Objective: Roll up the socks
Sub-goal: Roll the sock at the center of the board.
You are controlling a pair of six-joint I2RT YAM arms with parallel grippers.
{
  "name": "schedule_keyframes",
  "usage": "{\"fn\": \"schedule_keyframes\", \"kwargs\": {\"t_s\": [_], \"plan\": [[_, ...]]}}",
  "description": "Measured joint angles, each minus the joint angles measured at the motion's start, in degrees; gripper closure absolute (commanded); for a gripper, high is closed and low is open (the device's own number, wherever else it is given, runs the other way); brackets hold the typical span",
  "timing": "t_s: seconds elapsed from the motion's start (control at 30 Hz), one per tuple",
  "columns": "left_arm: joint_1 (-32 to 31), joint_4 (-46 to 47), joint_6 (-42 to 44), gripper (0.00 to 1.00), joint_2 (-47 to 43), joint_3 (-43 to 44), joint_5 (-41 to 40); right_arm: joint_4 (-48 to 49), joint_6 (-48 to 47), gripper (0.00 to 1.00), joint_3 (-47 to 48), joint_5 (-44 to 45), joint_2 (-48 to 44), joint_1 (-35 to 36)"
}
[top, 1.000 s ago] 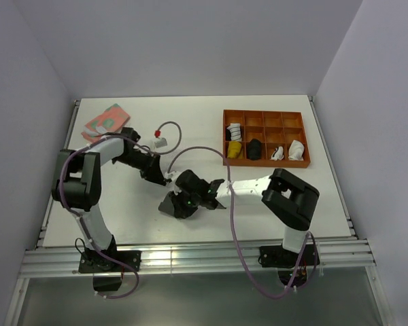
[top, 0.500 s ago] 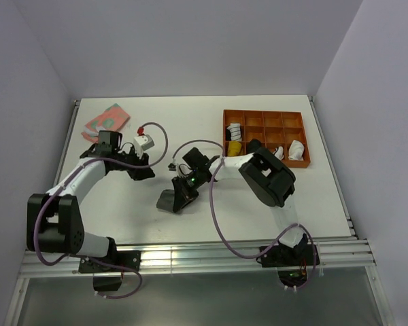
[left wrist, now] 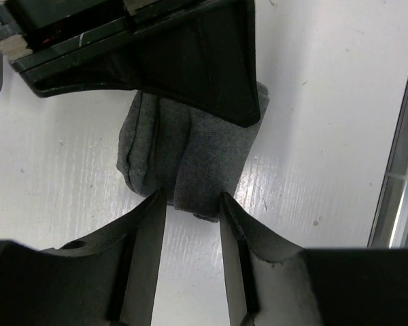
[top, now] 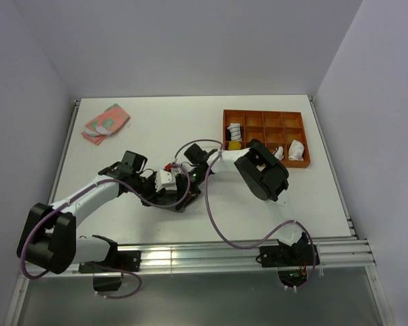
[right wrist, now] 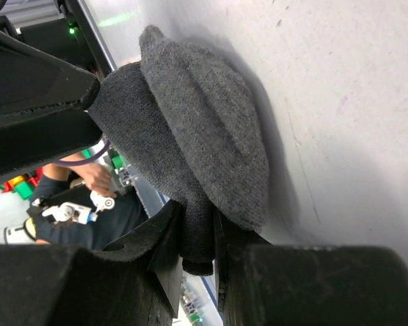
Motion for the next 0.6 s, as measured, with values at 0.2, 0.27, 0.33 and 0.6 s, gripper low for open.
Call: {"fn": "schedule_keyframes", "kwargs": {"t_s": [0.2, 0.27, 0.33, 0.6], "plan": [[-0.81, -0.02, 1.27, 0.56, 0.02, 0.0, 0.26, -1.77, -0.44, 0.96, 1.38, -1.16, 1.18, -0.13], [-1.18, -0.07, 1.46, 0.56, 0.09, 0.0, 0.55, -1.92, -0.55, 0.96, 1.42, -1.25, 1.25, -0.15], [-1.6, -0.37, 1.73, 0.56, 0.59, 0.13, 1.16, -1.99, -0.68, 0.96, 1.44, -1.25, 1.25, -0.15], [-3.17, -1.84, 2.34, 0.62, 6.93, 2.62, 3.23, -3.02, -1.09, 0.96, 1.86, -0.92, 1.31, -0.15]]}}
